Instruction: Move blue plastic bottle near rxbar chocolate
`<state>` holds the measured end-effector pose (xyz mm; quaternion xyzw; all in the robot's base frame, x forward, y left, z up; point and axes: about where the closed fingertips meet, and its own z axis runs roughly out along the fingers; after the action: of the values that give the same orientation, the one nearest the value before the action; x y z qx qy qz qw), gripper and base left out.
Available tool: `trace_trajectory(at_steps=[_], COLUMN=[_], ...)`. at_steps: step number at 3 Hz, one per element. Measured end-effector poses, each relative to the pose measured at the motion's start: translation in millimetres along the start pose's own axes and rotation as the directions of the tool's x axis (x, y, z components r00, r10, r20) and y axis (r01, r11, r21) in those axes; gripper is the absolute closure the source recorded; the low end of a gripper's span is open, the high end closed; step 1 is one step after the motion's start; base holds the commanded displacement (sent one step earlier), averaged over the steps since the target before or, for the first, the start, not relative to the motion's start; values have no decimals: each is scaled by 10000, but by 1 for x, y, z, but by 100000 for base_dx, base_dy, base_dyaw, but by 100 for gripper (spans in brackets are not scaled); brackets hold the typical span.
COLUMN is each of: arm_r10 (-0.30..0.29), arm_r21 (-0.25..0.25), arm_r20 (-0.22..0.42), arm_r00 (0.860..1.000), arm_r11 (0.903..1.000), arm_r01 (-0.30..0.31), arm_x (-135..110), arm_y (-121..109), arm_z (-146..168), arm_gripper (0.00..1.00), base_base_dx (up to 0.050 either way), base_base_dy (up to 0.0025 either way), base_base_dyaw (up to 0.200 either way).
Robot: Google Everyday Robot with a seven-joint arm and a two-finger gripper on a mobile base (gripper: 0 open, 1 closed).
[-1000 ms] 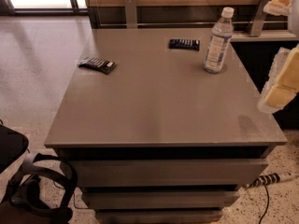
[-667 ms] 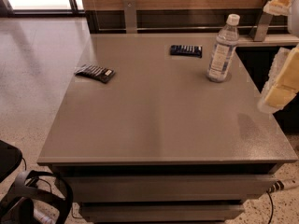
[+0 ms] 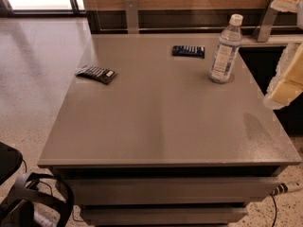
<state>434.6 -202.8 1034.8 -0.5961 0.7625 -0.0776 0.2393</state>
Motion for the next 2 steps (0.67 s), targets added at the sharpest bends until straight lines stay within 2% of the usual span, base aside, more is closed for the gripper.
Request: trace_trajectory(at_steps=[1, 2], arm_r10=[539, 1117], arm_r21=[72, 14], arm_r20=[963, 2168], arm_r00=[9939, 9698], arm_r11=[9985, 9934], arm_r01=[-548, -1147], arm_x=[13, 25], arm_y=[-21, -41], arm_z=[4, 19], arm_gripper=[0, 0], base_base_dx=[0, 0], base_base_dy=[0, 0], base_base_dyaw=[0, 0])
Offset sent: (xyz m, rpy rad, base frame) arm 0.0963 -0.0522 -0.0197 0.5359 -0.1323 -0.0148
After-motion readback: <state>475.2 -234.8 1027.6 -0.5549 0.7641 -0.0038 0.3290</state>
